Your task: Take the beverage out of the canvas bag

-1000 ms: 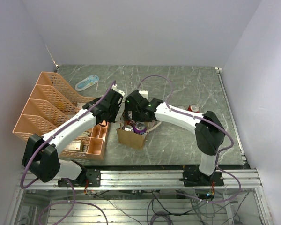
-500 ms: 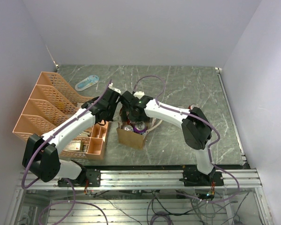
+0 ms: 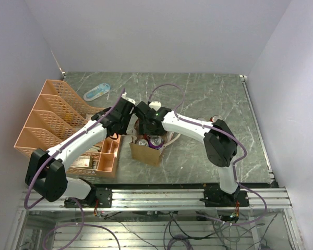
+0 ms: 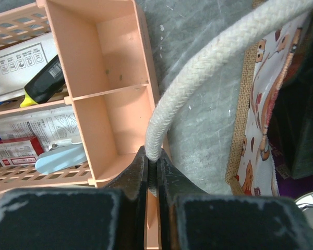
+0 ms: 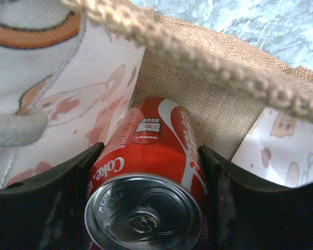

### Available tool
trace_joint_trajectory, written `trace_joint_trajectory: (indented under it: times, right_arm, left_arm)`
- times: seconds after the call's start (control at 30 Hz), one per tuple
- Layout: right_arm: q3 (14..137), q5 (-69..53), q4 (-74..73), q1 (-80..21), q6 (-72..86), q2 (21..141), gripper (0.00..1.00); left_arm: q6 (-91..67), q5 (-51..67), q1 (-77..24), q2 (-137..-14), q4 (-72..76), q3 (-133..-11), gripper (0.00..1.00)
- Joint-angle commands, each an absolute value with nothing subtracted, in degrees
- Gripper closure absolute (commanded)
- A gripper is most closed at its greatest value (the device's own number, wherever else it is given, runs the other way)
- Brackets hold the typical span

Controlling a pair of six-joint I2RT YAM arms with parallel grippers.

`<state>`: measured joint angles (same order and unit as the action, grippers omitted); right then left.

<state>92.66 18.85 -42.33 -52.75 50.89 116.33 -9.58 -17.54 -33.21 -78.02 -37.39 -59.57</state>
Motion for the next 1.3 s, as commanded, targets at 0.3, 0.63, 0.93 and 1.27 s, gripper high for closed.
trace_joint_trajectory:
  times: [0.3, 0.63, 0.93, 1.27]
  right_arm:
    - [90.91, 15.58, -38.89, -53.75, 49.25, 111.38, 0.77]
    - [91.90, 17.79, -40.06, -53.14, 48.52, 107.70, 1.00]
    - [86.21, 20.98, -35.82, -52.48, 48.84, 97.77, 1.00]
    - [71.83, 15.85, -17.11, -50.64, 45.79, 76.87, 1.00]
  left_arm:
    - [-7.20, -14.38, -34.84, -79.04, -36.47, -61.13, 0.93]
    - [-7.08, -14.90, -34.89, -78.71, -36.26, -61.00, 0.93]
    - [-6.99, -14.19, -34.89, -79.26, -36.23, -61.15, 0.93]
    - [-7.03, -14.31, -34.88, -79.27, -36.34, -61.14, 0.93]
